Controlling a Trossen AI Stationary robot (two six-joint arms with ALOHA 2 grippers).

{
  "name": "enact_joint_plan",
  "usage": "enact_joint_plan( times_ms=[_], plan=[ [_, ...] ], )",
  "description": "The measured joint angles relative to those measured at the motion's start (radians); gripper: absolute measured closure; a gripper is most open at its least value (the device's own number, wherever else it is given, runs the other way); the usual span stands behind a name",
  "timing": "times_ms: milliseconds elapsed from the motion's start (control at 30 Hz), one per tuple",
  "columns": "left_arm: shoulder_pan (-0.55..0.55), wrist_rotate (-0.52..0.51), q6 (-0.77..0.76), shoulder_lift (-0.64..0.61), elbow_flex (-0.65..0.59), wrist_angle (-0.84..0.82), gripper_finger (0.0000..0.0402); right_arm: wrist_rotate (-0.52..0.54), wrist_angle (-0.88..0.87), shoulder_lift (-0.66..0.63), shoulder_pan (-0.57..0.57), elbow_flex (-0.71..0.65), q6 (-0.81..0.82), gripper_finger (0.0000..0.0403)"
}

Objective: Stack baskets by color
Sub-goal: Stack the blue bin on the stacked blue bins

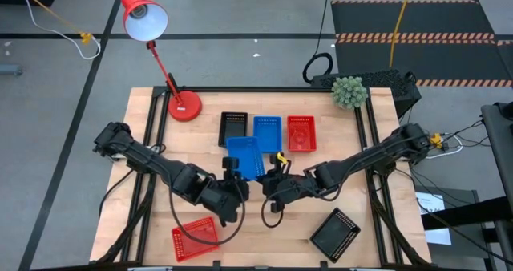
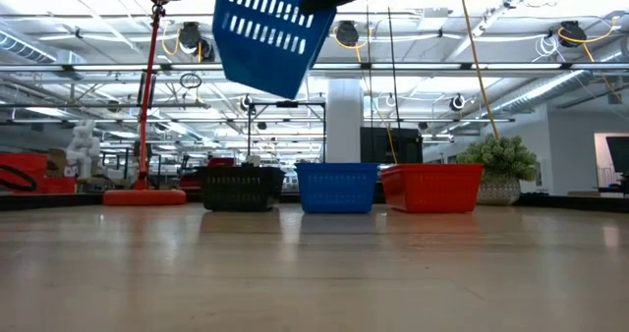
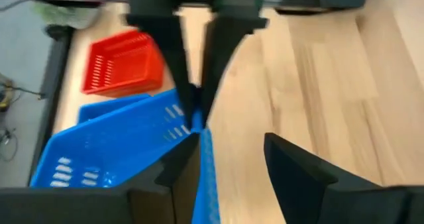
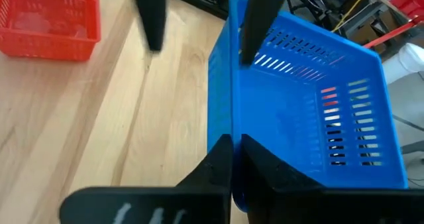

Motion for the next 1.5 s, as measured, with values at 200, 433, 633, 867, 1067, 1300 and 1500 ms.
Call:
enact_joint_plan(
  times_ms=[200,433,633,867,1067,1300,1500],
  plan=[
    [-0.031,-0.123,-0.074,-0.042,0.000,-0.010,0.0229,-0.026,-0.072,-0.044,0.001,0.000,-0.004,0.0398],
    [-0.086,-0.191,-0.149,-0.062,0.000,-0.020,0.0229,-0.057,-0.133,-0.091,0.000,0.000,-0.058,0.0398],
    [-0.124,-0.230,-0.242,-0.067,0.000,-0.085,0.0229,-0.058,-0.185,-0.122,-0.006,0.000,-0.089,0.0398],
    [-0.170,-0.280,-0.372,-0.067,0.000,-0.228,0.0229,-0.057,-0.203,-0.122,-0.044,0.000,-0.118,0.0398],
    [-0.203,-0.286,-0.531,-0.067,0.000,-0.384,0.0229,-0.056,-0.210,-0.122,-0.097,0.000,-0.075,0.0397],
    [-0.249,-0.285,-0.689,-0.067,0.000,-0.525,0.0229,-0.055,-0.252,-0.122,-0.152,0.000,-0.043,0.0395],
    [-0.274,-0.285,-0.712,-0.067,0.000,-0.545,0.0229,-0.055,-0.244,-0.123,-0.181,-0.027,-0.065,0.0393]
  ],
)
